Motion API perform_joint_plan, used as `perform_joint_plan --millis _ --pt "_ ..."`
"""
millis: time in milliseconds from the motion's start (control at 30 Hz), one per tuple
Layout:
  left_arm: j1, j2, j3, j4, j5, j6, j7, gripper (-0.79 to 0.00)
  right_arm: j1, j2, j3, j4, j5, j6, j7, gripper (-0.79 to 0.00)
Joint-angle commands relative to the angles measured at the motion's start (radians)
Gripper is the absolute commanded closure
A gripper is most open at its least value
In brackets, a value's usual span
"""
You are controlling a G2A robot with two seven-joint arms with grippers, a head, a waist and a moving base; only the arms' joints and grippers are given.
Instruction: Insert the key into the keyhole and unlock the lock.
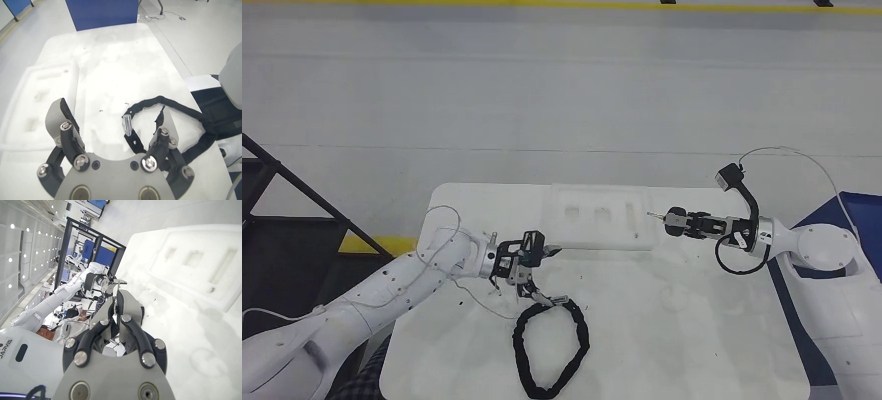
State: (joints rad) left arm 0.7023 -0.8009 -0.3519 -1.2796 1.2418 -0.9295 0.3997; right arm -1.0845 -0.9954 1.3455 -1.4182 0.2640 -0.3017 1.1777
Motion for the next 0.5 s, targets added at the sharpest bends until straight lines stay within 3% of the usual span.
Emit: perform_joint_plan --millis 0,133,467 --pt "0.009 0.006 -0.015 -0.017 -0.016 0.007 -0.064 -0.785 0.000 0.000 0.000 0.000 0.000 0.000 0.000 0.000" --pt "0.040 0.014 -0.031 -0.065 -0.002 0.057 -0.153 -0.785 0.000 0.000 0.000 0.000 0.000 0.000 0.000 0.000" --pt "0.085 -0.006 -0.036 -0.060 0.075 0.071 -0.134 -0.785 0.000 0.000 0.000 0.000 0.000 0.000 0.000 0.000"
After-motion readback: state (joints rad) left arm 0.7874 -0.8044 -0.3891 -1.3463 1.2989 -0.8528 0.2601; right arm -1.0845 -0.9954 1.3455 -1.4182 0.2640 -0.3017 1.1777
